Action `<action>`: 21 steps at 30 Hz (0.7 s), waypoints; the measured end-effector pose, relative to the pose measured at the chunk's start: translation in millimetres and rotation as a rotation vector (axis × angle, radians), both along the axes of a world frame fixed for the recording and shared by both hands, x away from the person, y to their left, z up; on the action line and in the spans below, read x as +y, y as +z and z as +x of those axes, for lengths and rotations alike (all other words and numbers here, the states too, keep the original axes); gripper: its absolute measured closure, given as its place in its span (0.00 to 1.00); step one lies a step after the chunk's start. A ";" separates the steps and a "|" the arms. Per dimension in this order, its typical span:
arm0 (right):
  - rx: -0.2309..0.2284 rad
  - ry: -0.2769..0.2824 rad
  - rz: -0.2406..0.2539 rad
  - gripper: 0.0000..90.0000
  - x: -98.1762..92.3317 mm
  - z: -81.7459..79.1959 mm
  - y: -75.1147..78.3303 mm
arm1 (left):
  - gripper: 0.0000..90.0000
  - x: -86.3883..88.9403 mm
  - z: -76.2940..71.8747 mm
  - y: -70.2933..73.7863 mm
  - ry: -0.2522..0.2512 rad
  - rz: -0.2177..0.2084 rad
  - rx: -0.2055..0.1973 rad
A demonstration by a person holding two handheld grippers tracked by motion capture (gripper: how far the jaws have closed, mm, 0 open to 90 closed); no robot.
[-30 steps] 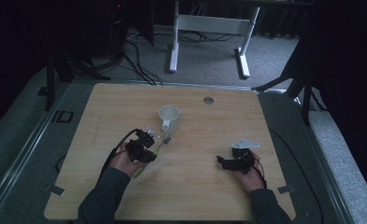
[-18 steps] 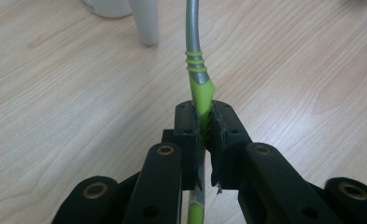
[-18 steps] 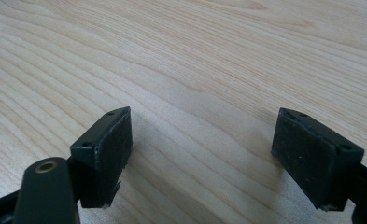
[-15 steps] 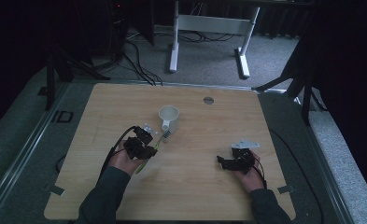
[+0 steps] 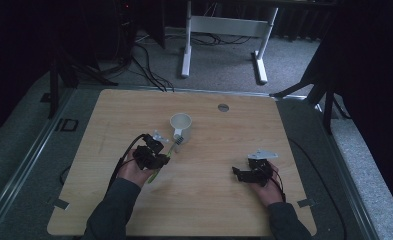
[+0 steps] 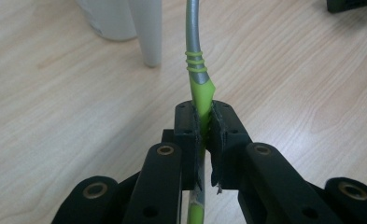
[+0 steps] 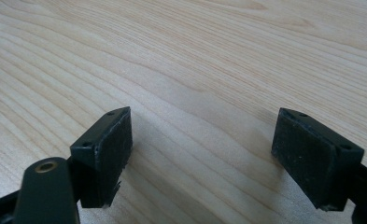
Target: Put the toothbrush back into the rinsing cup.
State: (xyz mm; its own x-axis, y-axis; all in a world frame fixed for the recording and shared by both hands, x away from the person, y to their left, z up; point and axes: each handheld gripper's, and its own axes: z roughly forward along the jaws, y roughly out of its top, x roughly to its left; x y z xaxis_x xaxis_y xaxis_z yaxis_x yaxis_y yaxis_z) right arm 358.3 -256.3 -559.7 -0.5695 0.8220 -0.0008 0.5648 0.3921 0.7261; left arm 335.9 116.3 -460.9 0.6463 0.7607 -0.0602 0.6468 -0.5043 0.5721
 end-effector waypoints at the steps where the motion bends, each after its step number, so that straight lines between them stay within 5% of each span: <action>1: 0.000 0.000 0.000 0.22 0.0 0.0 0.0 | 0.92 0.1 -0.3 0.4 0.002 -0.005 -0.008; 21: 0.001 0.000 0.000 0.22 0.0 0.0 0.1 | 0.92 5.1 1.4 7.6 0.040 -0.064 -0.090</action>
